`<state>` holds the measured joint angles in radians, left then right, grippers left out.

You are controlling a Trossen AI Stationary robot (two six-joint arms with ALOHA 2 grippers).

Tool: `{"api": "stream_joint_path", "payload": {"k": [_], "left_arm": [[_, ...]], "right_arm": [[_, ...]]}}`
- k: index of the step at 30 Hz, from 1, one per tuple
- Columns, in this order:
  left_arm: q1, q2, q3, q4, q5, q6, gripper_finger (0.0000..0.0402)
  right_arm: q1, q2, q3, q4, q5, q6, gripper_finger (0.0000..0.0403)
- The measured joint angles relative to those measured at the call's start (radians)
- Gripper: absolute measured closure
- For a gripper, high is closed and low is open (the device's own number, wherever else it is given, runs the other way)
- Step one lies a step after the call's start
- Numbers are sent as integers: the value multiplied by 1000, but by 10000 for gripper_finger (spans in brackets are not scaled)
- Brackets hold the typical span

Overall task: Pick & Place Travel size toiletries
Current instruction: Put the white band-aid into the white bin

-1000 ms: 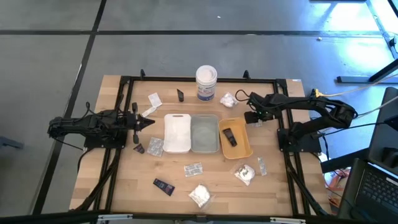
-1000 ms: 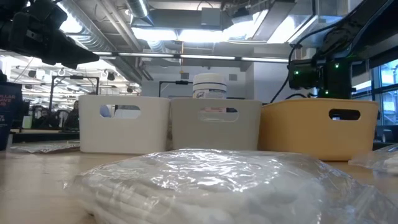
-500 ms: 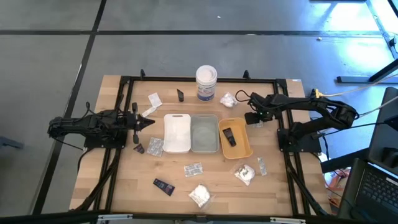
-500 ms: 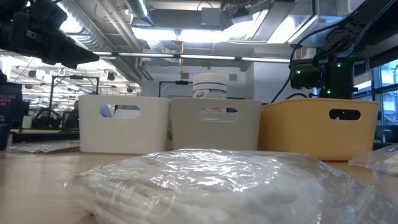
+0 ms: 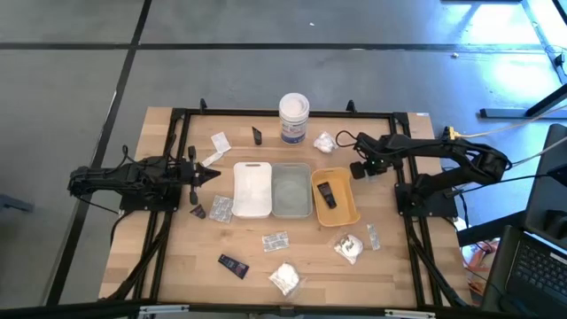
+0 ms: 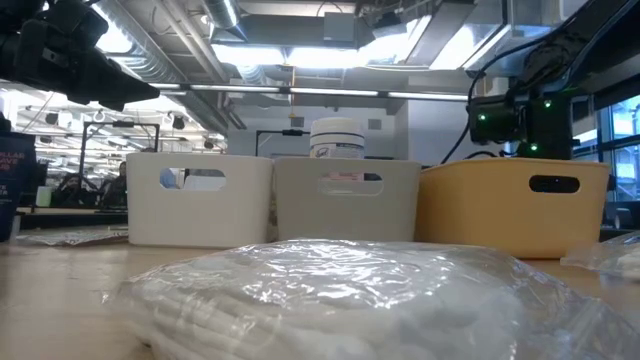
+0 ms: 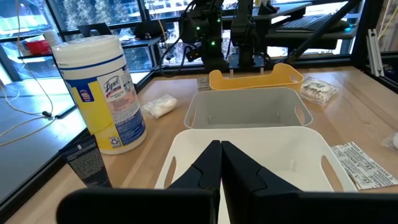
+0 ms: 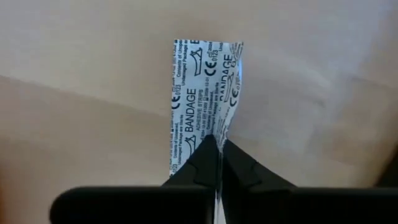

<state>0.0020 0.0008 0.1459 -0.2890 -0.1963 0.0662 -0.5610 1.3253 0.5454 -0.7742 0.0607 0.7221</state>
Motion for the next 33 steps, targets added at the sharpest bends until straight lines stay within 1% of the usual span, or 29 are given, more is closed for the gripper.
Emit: {"api": "stream_joint_path", "payload": {"k": [3,8,14,18,22,27,31,33], "left_arm": [[0,0,0,0,0,0,398],[0,0,0,0,0,0,398],[0,0,0,0,0,0,398],[0,0,0,0,0,0,398],[0,0,0,0,0,0,398],[0,0,0,0,-2,0,398],[0,0,0,0,-1,0,398],[0,0,0,3,-6,2,398]], "right_arm": [[0,-40,-5,-54,1,-5,394],[0,-162,0,-67,10,-8,398],[30,-310,81,-45,35,-56,400],[76,-371,160,65,37,-118,401],[136,-388,213,221,37,-192,401],[223,-383,233,401,29,-248,402],[297,-381,233,478,33,-285,402],[336,-380,233,499,57,-293,402]]}}
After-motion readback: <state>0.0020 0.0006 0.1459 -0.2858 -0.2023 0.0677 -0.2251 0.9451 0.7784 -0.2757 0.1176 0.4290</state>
